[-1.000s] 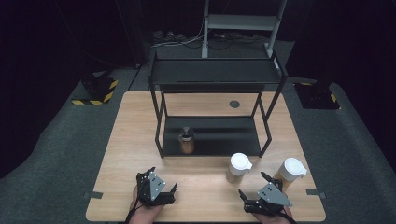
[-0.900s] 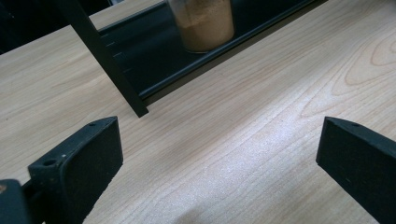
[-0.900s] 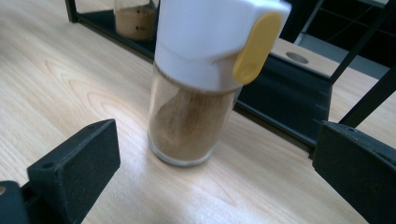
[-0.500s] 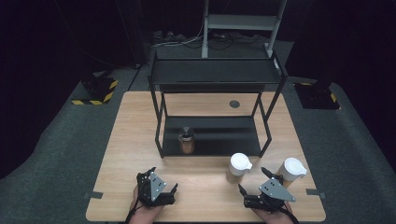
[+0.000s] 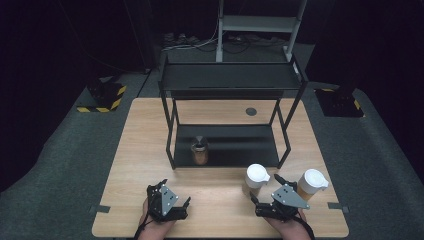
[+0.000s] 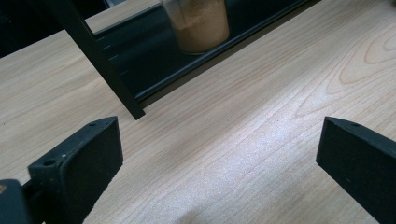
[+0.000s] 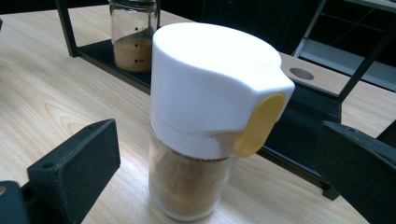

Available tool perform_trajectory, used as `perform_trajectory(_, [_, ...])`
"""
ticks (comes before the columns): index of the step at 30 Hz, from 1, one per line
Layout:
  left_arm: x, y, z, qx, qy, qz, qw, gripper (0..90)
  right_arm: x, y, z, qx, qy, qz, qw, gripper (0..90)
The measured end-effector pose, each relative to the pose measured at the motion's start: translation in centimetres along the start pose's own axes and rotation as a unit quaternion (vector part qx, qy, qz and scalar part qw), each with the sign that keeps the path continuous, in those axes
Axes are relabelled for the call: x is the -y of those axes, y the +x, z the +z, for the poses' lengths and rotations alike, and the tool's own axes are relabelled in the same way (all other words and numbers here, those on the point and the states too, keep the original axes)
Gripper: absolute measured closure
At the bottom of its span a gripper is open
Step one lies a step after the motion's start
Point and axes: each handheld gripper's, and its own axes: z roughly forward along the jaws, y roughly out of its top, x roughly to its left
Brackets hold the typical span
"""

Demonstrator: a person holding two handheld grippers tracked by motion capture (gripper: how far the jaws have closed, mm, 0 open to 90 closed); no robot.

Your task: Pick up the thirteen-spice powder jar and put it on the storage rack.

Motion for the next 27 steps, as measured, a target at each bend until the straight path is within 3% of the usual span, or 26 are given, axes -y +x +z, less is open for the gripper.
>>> perform_trajectory(21, [0.1,0.1,0.0,0.004,-0.003,-0.002,1.0000,0.6,0.6,0.0,2.2,-0.010,-0.016,0.025,0.9995,0.0])
perform_trajectory(27, [0.2,0.1,-0.1,0.004,-0.004,-0.002,1.0000,0.6,1.1,-0.3,2.5,-0.013,-0.024,0.039,0.9988,4.8])
